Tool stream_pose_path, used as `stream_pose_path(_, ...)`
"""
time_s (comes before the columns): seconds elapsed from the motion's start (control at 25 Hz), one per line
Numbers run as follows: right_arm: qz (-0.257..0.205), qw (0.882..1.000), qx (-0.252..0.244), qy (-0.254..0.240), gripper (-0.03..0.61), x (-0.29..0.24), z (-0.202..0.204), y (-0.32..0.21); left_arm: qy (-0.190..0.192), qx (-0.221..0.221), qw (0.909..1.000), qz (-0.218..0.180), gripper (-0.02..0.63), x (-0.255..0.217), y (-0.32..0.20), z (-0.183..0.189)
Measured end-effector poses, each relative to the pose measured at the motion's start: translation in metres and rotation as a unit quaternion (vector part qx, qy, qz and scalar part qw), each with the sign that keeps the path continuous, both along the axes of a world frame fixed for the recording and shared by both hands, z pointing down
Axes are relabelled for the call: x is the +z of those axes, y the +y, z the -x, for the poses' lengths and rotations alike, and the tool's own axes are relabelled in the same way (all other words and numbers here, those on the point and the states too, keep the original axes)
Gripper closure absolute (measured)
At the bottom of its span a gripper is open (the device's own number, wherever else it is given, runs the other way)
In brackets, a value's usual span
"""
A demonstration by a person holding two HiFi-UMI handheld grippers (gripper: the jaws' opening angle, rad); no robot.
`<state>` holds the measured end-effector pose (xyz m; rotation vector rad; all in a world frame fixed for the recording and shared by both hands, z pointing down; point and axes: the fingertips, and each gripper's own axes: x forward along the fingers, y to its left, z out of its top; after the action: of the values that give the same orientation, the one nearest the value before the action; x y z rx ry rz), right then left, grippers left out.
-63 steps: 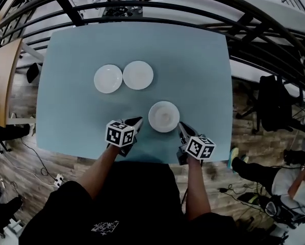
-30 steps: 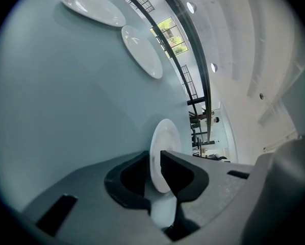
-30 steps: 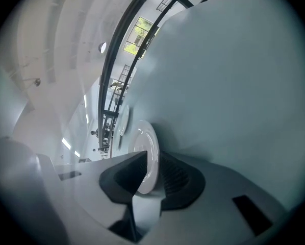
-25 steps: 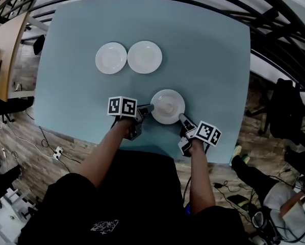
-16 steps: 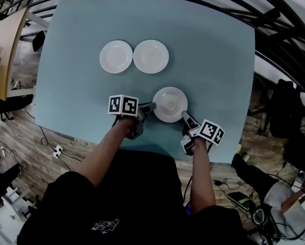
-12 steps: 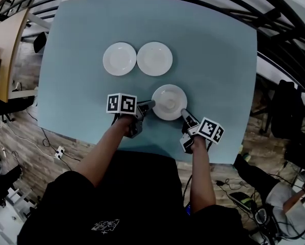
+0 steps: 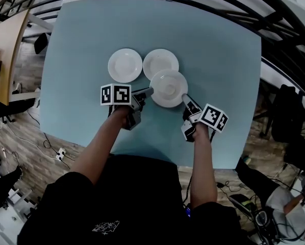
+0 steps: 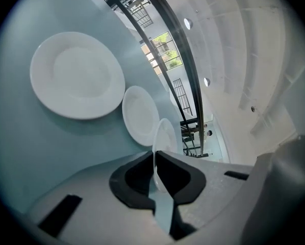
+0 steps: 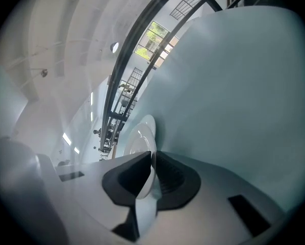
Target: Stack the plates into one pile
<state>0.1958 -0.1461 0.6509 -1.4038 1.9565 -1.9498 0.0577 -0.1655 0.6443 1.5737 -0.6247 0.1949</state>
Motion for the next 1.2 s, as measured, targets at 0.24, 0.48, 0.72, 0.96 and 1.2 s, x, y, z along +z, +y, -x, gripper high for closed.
stream_pose_path(0.24,-0.011,1.0,-0.025,0.004,0.548,0.005,0.01,-0.047,-0.005,-0.017,0.9998,-0.013,0.586,0.002,-0.041,0.011)
stream_pose_path(0.48,-0.011,0.999,-0.038,0.014,0.548,0.007,0.013,-0.078,-0.004,-0.035,0.9993,-0.011,0.586,0.007,-0.065,0.014)
stream_pose_path(0.72,-0.009,0.997,-0.064,0.032,0.548,0.012,0.022,-0.096,-0.014,-0.044,0.9989,-0.006,0.586,0.014,-0.079,0.022)
stream_pose_path(0.96,-0.009,0.994,-0.094,0.059,0.548,0.016,0.026,-0.099,-0.034,-0.049,0.9982,0.006,0.586,0.022,-0.077,0.025)
stream_pose_path(1.2,-0.009,0.989,-0.117,0.094,0.548,0.021,0.027,-0.1,-0.058,-0.039,0.9974,0.015,0.584,0.027,-0.078,0.024)
